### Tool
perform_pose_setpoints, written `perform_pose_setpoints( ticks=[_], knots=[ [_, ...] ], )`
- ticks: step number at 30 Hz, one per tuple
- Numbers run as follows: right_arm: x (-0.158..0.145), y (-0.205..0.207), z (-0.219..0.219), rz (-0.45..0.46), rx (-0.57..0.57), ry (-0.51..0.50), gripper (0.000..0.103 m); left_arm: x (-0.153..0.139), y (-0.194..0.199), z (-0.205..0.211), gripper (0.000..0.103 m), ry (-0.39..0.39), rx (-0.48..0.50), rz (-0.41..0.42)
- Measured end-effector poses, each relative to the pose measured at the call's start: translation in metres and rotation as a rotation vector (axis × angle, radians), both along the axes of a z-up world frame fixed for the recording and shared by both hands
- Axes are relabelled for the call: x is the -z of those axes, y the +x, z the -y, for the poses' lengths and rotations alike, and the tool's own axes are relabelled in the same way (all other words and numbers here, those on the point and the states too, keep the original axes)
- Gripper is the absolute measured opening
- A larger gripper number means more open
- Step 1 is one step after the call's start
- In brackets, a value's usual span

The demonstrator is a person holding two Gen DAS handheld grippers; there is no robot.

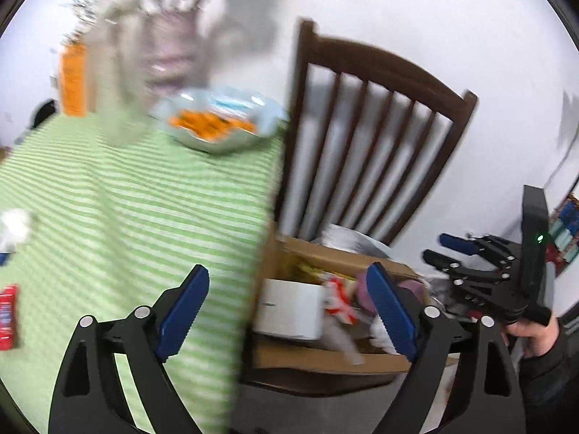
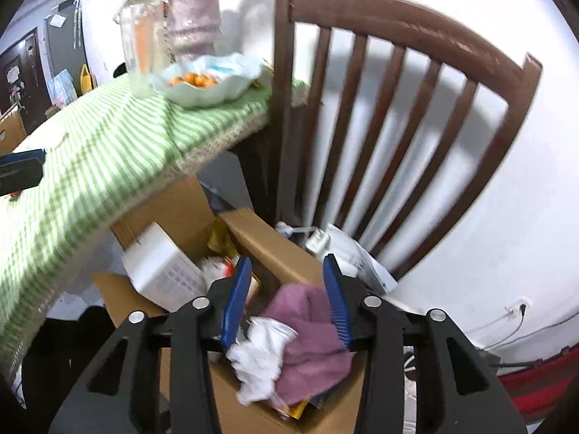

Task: Collect trash
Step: 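Move both open tools back over the table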

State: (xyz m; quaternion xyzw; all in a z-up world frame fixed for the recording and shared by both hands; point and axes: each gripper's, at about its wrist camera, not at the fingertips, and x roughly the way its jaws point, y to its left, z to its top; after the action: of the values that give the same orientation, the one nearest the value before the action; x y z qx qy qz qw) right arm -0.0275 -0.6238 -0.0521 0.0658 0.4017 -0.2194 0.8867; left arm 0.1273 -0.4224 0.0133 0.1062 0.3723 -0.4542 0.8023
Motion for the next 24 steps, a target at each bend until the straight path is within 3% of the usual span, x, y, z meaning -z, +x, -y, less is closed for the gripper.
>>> perform_pose_setpoints(
  ticks=[5, 9, 16, 24],
  knots=[
    [-0.013, 0.034, -0.028, 0.042, -0.044, -0.009, 0.043, -0.004, 0.033, -0.056, 0.089, 0.028, -0.146, 0.069],
    [-0.018, 0.060, -0.056, 0.063, -0.098, -0.007, 0.046, 0.001, 0.066, -0.102, 0.095, 0.084, -0.324, 0.163],
    [-0.019, 0.097, -0.108, 0.045, -0.210, -0.018, 0.046, 0.025, 0.130, -0.167, 0.095, 0.137, -0.514, 0.098],
    [-0.027, 0.118, -0.145, 0.045, -0.267, -0.027, 0.046, 0.058, 0.161, -0.199, 0.095, 0.213, -0.587, 0.096]
  ],
)
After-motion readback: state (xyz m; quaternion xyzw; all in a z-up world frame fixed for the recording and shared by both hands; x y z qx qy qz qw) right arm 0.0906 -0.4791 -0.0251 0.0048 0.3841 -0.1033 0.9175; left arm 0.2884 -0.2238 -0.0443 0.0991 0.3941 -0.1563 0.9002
